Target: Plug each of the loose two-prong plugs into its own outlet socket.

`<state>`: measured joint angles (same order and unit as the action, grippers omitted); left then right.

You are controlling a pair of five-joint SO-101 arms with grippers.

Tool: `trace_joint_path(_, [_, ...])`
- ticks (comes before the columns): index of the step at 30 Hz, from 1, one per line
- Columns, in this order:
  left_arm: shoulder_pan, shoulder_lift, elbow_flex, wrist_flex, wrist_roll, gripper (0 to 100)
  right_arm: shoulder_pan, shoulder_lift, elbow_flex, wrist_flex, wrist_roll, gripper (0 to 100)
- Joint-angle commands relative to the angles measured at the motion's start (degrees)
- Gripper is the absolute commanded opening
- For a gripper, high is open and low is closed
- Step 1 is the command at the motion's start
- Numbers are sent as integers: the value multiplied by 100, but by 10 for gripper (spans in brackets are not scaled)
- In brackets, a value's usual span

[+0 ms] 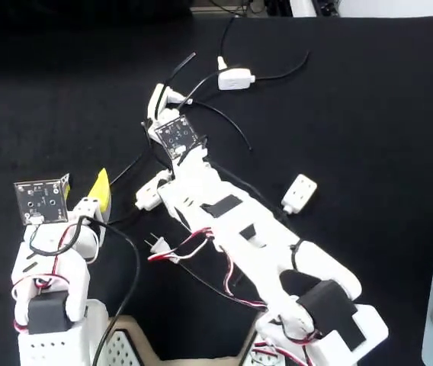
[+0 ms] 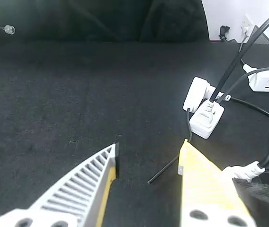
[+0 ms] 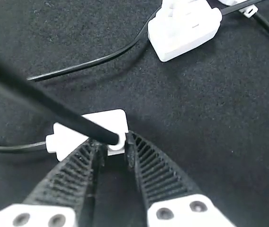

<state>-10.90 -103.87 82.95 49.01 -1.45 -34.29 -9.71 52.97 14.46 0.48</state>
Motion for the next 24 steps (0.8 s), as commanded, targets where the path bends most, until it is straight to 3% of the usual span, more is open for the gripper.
trace_joint_path(1, [-48,-44,-75,-35,70,216,26,31,-462,431,114,11])
trace_joint_path(16, [-57,-44,-57,-35,62,216,62,1402,-1455,1090,141,11])
trace_joint_path(24, [-57,-44,-40,-35,62,216,1011,1323,-2044,800,141,11])
